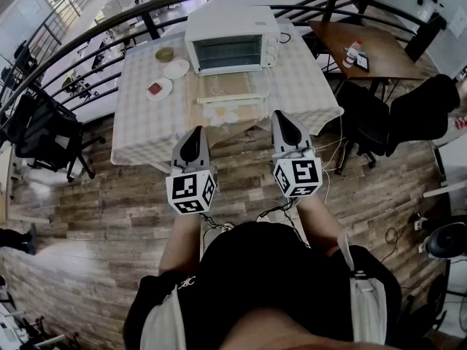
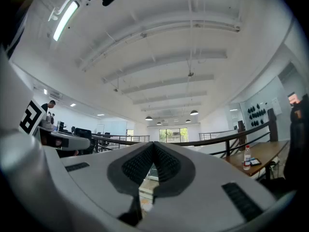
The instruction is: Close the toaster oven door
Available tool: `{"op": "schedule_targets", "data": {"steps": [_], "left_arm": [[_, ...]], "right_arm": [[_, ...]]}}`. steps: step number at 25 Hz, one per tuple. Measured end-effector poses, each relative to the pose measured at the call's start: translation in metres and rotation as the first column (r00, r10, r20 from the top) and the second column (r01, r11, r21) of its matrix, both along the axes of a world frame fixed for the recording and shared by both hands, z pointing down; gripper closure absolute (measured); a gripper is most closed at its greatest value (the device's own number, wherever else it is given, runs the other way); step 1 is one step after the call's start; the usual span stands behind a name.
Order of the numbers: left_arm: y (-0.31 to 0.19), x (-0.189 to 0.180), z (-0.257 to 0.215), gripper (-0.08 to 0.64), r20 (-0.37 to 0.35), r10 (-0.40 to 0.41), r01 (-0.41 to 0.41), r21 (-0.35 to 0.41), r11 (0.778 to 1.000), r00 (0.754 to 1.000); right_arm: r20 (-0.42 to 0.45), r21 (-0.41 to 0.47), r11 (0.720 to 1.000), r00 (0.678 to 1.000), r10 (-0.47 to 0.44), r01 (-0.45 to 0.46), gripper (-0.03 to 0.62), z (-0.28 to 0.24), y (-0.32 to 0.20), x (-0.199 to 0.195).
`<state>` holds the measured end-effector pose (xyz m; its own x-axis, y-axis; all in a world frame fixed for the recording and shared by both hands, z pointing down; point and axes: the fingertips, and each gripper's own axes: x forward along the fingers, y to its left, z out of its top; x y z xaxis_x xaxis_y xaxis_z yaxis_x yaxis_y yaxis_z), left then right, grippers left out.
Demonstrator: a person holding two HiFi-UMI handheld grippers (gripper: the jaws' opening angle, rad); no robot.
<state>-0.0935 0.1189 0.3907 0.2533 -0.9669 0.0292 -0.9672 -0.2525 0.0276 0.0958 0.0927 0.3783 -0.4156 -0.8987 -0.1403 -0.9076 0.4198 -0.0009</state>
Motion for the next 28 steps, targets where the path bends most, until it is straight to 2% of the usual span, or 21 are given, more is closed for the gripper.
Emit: {"op": "schedule_targets", "data": {"steps": [15,28], "left_arm": [[0.010,0.015,-0.009,0.543,0.024,-0.016,0.016,0.009,1.000,1.000],[-0.007,0.063,-0.003,0.543,0.064,-0.033,0.033,0.014,0.999,0.997]], "right_arm": [[0.010,0.022,0.999,0.999,-0.034,0.034,0.589,-0.004,0.010,0.009],[0.024,0.013,0.998,0.998,-0.055,0.055,0.589,0.007,-0.010,0.050]]}}
